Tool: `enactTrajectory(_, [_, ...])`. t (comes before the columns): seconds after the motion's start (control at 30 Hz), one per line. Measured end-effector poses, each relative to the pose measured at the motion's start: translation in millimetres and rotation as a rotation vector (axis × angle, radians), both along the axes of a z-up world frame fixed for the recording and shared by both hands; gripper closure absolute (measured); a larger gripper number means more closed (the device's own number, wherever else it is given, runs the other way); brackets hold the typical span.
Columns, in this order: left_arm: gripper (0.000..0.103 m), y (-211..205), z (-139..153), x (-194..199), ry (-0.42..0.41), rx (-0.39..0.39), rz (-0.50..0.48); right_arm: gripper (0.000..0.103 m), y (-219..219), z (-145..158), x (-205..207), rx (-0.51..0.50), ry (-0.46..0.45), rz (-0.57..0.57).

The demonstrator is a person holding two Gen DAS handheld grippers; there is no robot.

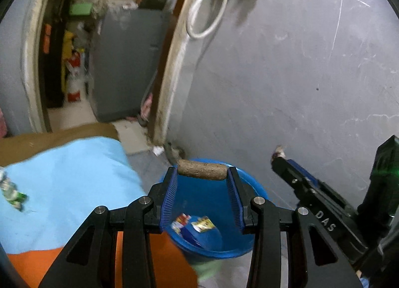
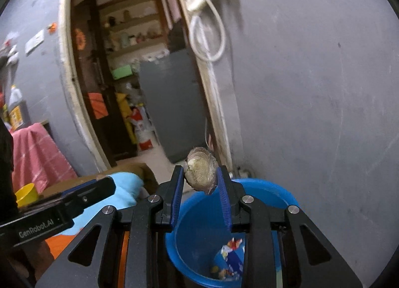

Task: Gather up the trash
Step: 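Open both tools to drop the scraps into the blue bucket, then bring both open tools back to the last wrappers on the cloth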

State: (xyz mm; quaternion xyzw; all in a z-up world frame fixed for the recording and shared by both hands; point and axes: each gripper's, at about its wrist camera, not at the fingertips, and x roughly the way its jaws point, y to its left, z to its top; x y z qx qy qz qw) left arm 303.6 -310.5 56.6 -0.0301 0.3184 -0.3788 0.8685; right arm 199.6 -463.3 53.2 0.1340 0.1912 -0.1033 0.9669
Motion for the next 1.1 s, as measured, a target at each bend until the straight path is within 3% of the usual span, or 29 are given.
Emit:
enactTrajectory(0.1, [0.067,-8,-10,7,0.045,0.013,-0.016,0.075,-12,-9,6,0.046,0.05,-0.021])
enactTrajectory(0.17, [0.06,-10,-15,9,0.054,0.012,-0.019,0.074,-17,-12,7,0.065,0.065,-0.034])
enactTrajectory(0.27, [0.055,-7,-19,4,0.05,0.007,-0.012,0.066,-18,-10,5,0.069,0.06,-0.042])
enactTrajectory(0.57, [0.049,12,-8,-6,-0.018,0.009,0.036,0.064,-15,-7,0,0.053,0.021,-0.042])
enactTrajectory(0.77, [0.04,35,3,-10,-0.068,0.016,0.095,0.054,-5,-2,-4,0.028,-0.017,-0.026])
enactTrajectory(0.87, [0.029,52,8,-14,-0.121,0.027,0.157,0.046,5,2,-2,0.014,-0.042,-0.007])
enactTrajectory(0.97, [0.014,76,12,-20,-0.191,0.034,0.24,0.029,15,7,-1,0.006,-0.07,0.015])
enactTrajectory(1.1, [0.007,116,14,-26,-0.24,0.029,0.351,0.019,36,11,3,-0.017,-0.109,0.072])
